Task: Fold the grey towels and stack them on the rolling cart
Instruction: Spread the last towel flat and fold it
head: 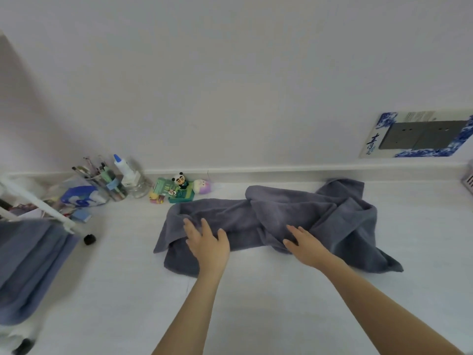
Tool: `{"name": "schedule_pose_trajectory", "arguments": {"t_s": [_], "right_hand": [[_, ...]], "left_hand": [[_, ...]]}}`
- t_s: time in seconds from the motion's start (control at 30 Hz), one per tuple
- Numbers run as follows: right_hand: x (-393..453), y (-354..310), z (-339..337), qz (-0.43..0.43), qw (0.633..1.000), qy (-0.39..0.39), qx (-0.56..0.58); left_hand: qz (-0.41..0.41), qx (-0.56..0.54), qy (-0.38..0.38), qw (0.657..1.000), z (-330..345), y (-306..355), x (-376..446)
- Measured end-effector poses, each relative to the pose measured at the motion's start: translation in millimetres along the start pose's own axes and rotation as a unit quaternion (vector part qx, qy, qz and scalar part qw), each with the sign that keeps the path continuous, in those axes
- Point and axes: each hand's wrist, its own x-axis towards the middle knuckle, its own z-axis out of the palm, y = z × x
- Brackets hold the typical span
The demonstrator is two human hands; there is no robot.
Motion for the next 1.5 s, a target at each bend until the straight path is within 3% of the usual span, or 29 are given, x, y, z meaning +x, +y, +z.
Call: {"name": "schedule_pose_trajectory", "arguments": {"t_s": [0.13, 0.23, 0.33, 0.4, 0.47, 0.57, 0.67, 0.73, 0.8, 0.93, 1.03, 1.1, 1.17, 1.23, 1.3, 1.4, 1.5], "right_hand": [[5.4, 23.5, 22.1, 0.036, 0.997, -0.05, -0.036], [-1.8, 30.2, 29.1, 0.019, 0.997, -0.004, -0.072], [-22.1, 25.0, 26.3, 0.008, 0.981, 0.075, -0.181], [-37.6, 15.2, 23.3, -0.005, 0.963, 0.09, -0.253], [-45.4, 9.6, 18.2, 0.013, 0.953, 0.055, -0.299], [-41.2, 6.6, 10.6, 0.074, 0.961, 0.046, -0.262], [-29.9, 20.9, 13.8, 0.012, 0.964, 0.117, -0.238], [-27.8, 31.6, 22.0, 0.021, 0.975, 0.084, -0.203], [-31.3, 36.6, 31.8, 0.063, 0.972, 0.043, -0.221], [-46.1, 40.5, 31.8, 0.108, 0.956, 0.087, -0.258], [-52.9, 53.1, 23.0, 0.11, 0.957, 0.145, -0.227], [-54.8, 63.5, 21.6, 0.078, 0.949, 0.211, -0.219], [-55.9, 76.8, 18.9, 0.066, 0.956, 0.211, -0.195], [-61.4, 93.6, 13.6, 0.13, 0.969, 0.146, -0.154], [-72.5, 115.6, 10.6, 0.213, 0.958, 0.119, -0.151], [-93.8, 132.1, 2.3, 0.264, 0.939, 0.139, -0.174], [-105.5, 149.3, -11.5, 0.254, 0.927, 0.222, -0.165]], "left_hand": [[0.023, -0.064, -0.118, 0.991, 33.3, 15.4, -8.5], [0.046, -0.11, -0.206, 0.971, 58.2, 20.0, -13.9], [0.095, -0.005, -0.267, 0.959, 79.2, 11.4, -18.6], [0.158, 0.137, -0.233, 0.95, 79.4, -1.9, -17.7], [0.229, 0.263, -0.165, 0.923, 70.4, -6.5, -18.9], [0.229, 0.319, -0.134, 0.91, 54.6, -6.1, -22.1], [0.255, 0.268, -0.072, 0.926, 50.8, -14.0, -23.9], [0.268, 0.189, -0.152, 0.932, 56.1, -20.9, -27.9], [0.257, 0.212, -0.225, 0.916, 61.2, -22.9, -32.7], [0.3, 0.318, -0.124, 0.891, 56.2, -10.7, -38.2], [0.352, 0.182, -0.046, 0.917, 60.4, -2.9, -40.9], [0.386, 0.105, -0.025, 0.916, 67.9, 5.6, -43.4], [0.425, 0.096, -0.074, 0.897, 78.2, 17.6, -46.1], [0.447, 0.141, -0.166, 0.868, 89.6, 32.8, -50.1], [0.429, 0.178, -0.249, 0.85, 105.7, 48.3, -55.0], [0.39, 0.229, -0.293, 0.842, 125.5, 65.0, -65.5], [0.415, 0.209, -0.28, 0.84, 142.1, 85.3, -82.3]]}}
